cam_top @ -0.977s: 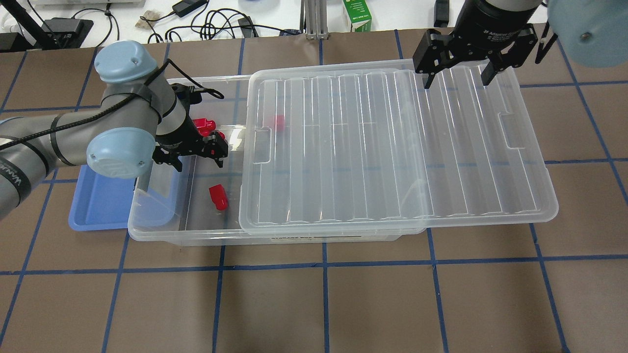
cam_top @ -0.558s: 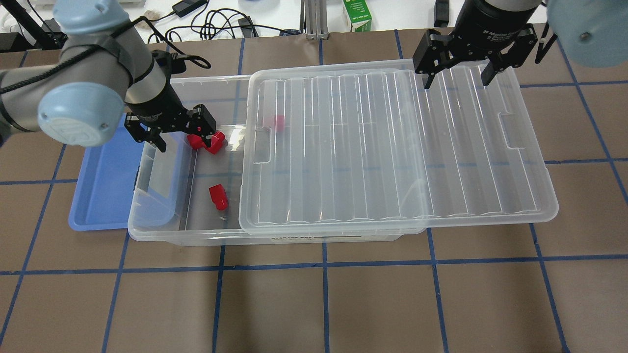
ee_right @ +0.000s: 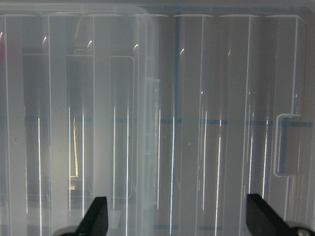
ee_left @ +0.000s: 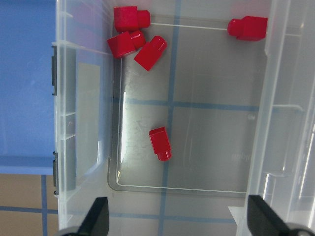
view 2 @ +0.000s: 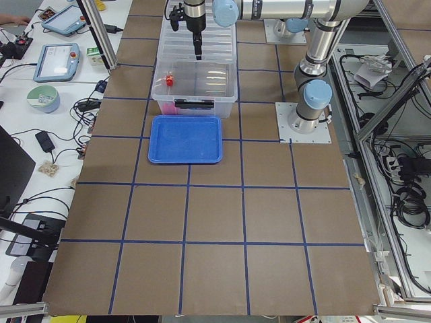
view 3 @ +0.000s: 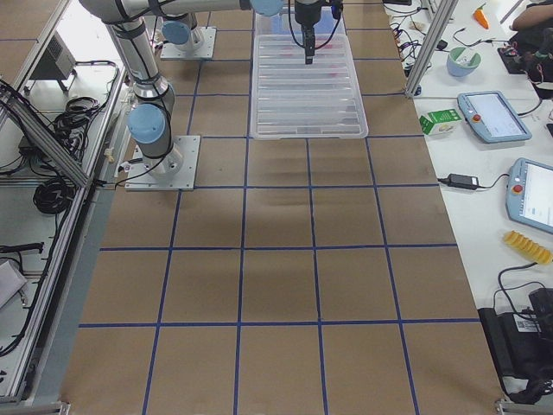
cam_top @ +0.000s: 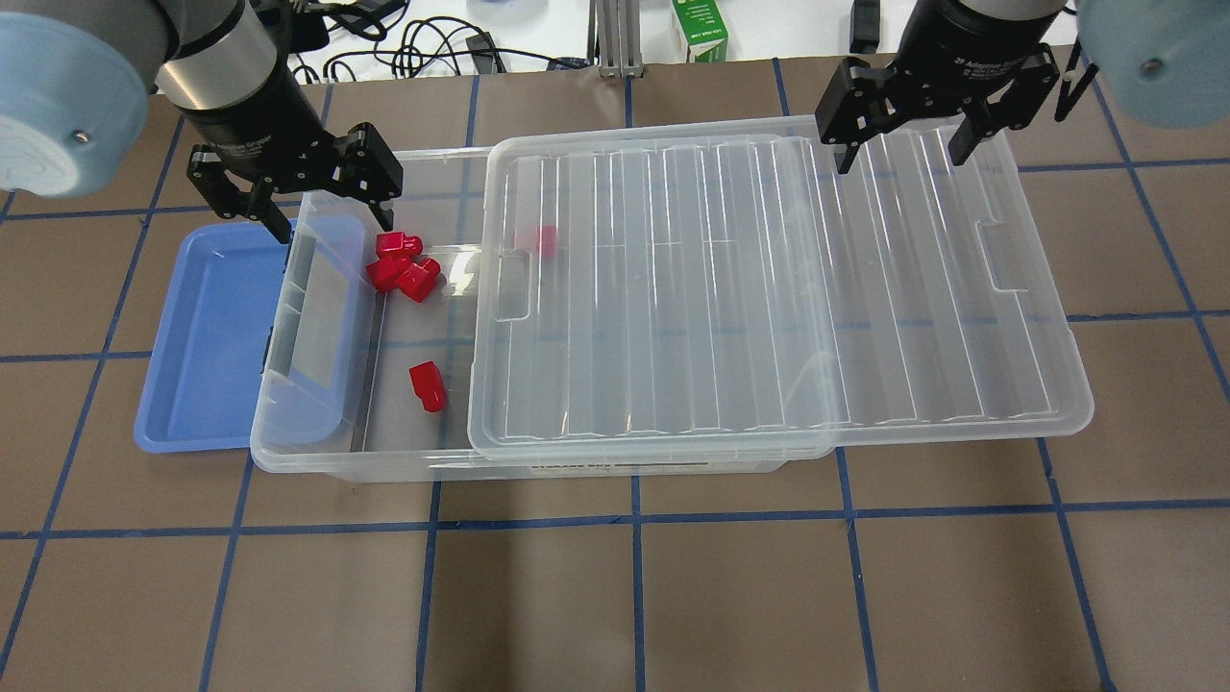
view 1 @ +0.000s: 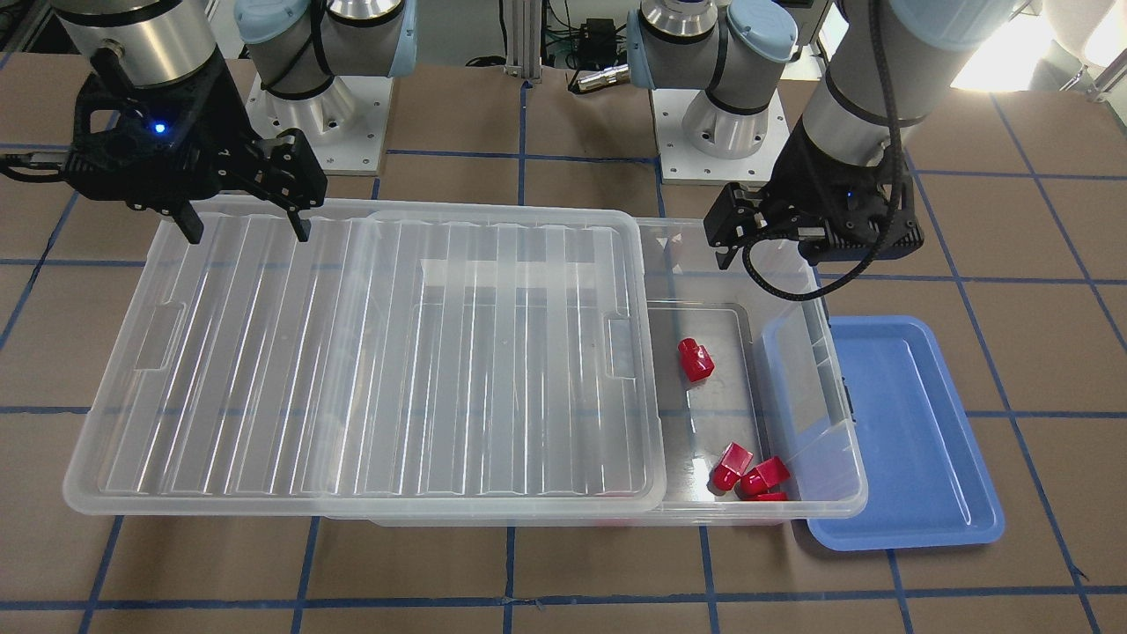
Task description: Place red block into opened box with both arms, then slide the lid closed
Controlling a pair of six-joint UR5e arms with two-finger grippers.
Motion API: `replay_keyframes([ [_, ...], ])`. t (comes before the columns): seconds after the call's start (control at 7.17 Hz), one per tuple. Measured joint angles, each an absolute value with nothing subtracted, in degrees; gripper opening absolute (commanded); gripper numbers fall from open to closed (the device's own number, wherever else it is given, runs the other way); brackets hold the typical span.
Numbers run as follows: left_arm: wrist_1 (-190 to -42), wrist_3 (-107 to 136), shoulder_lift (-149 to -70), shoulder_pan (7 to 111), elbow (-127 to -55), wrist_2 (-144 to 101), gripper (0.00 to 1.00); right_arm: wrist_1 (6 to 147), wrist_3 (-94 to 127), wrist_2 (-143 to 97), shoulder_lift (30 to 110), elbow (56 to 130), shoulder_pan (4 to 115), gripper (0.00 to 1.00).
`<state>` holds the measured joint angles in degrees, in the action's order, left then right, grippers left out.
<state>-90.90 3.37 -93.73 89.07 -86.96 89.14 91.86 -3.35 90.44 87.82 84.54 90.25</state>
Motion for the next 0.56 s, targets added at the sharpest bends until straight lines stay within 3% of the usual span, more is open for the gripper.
replay_keyframes([
  [0.56, -91.9, 2.8, -91.2, 89.3, -87.3, 89.1, 1.00, 93.2, -24.2, 93.6, 87.0, 88.4, 69.3, 1.00],
])
